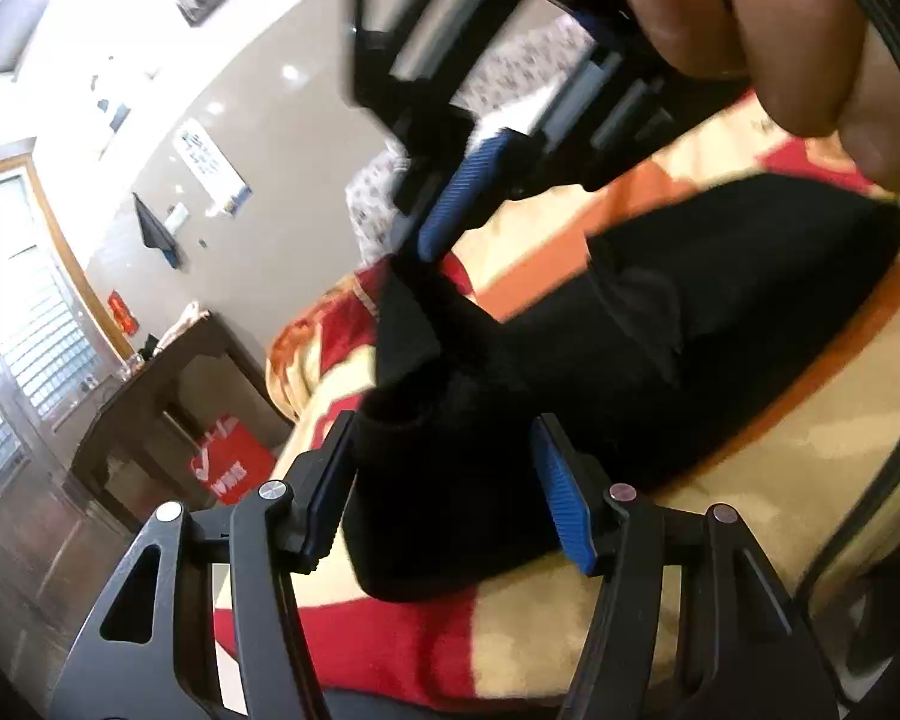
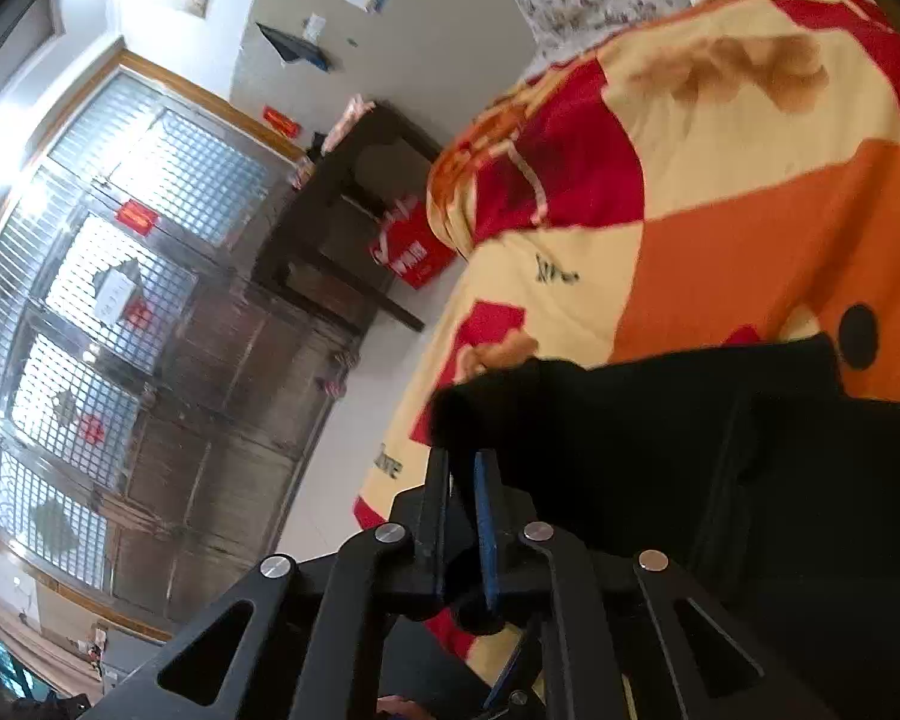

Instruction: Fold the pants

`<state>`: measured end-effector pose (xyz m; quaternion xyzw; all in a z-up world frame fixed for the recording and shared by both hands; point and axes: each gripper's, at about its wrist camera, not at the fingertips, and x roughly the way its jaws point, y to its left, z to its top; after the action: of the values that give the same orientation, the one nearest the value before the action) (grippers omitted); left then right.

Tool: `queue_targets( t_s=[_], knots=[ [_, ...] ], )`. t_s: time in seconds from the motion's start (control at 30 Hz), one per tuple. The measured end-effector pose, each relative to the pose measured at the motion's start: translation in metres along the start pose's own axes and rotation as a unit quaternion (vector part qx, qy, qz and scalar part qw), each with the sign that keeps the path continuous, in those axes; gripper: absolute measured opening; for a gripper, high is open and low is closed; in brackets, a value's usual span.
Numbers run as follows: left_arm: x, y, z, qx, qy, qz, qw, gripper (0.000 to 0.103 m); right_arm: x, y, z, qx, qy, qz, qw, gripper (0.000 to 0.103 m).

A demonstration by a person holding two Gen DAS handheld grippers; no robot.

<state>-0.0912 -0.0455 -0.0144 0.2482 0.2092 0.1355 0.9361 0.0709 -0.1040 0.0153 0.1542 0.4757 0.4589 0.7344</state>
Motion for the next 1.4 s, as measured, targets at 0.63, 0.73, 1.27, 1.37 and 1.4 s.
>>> queue_targets(
  t_s=[0.63,0.73,1.27,1.37,1.4],
  knots=[
    [0.005,0.023,-0.001,-0.063,-0.026,-0.021,0.9974,0.012,0.007,-0.012,-0.001,0.040,-0.011,0.010,0.999,0.066],
    [-0.006,0.021,0.001,-0.064,-0.045,-0.036,0.9963,0.011,0.021,0.000,0.001,-0.009,0.022,-0.027,0.999,0.015],
    [-0.054,-0.068,0.114,-0.072,-0.107,-0.198,0.9717,0.010,-0.140,-0.061,0.002,0.013,-0.074,-0.066,0.995,0.008],
    [-0.048,-0.093,0.115,-0.060,-0.087,-0.219,0.9699,0.010,-0.152,-0.090,-0.007,0.034,-0.073,-0.063,0.995,0.008],
    [-0.045,-0.100,0.114,-0.056,-0.080,-0.224,0.9698,0.010,-0.154,-0.100,-0.009,0.039,-0.070,-0.065,0.995,0.008]
  ],
)
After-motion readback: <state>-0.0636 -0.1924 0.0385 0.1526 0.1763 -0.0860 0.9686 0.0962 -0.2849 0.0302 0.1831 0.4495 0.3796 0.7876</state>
